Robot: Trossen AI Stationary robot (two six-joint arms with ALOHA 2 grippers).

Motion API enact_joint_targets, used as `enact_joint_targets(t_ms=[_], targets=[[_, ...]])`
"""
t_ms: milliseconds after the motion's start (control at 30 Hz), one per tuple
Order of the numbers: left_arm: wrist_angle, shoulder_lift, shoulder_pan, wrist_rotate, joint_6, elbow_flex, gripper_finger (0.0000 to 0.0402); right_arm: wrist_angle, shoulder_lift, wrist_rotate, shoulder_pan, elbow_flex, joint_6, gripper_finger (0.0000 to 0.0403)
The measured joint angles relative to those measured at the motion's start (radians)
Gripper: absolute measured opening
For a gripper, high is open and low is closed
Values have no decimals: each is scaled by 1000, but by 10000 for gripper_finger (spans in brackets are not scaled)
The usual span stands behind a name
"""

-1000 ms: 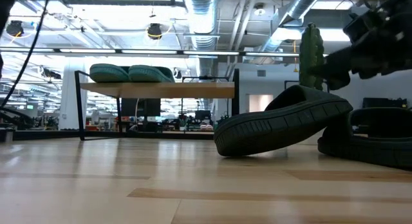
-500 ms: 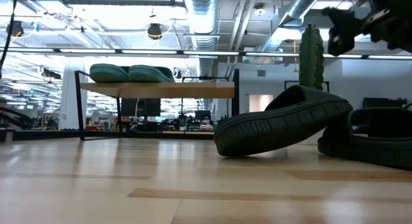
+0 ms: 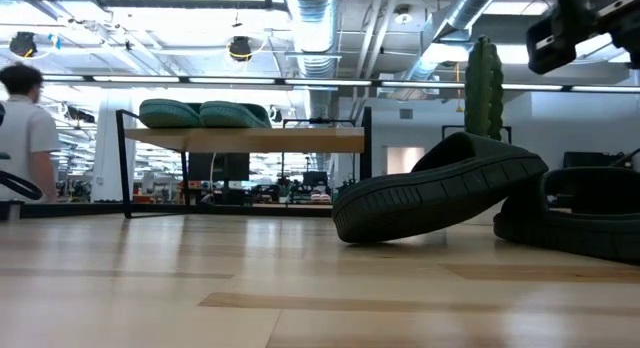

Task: Pick and place slides into the shelf
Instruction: Put the left black slide on the shelf

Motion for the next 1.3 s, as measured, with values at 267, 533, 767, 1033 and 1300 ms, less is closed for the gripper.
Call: enact_joint_targets(t_ms=[267, 533, 767, 1033, 1300], targets=[[162, -169, -3, -29, -117, -386, 0, 0, 2, 3, 28, 13, -1, 249], [606, -201, -59, 38, -161, -743, 0, -16, 24, 199, 27, 16, -1, 249], [603, -206, -84, -16, -179, -799, 0, -39, 105, 479, 8, 16, -93, 249], [524, -209, -85, -117, -156, -797, 0, 41, 163, 818, -17, 17, -117, 249], [303, -208, -84, -168, -184, -797, 0, 46, 137, 827, -8, 18, 125, 249]])
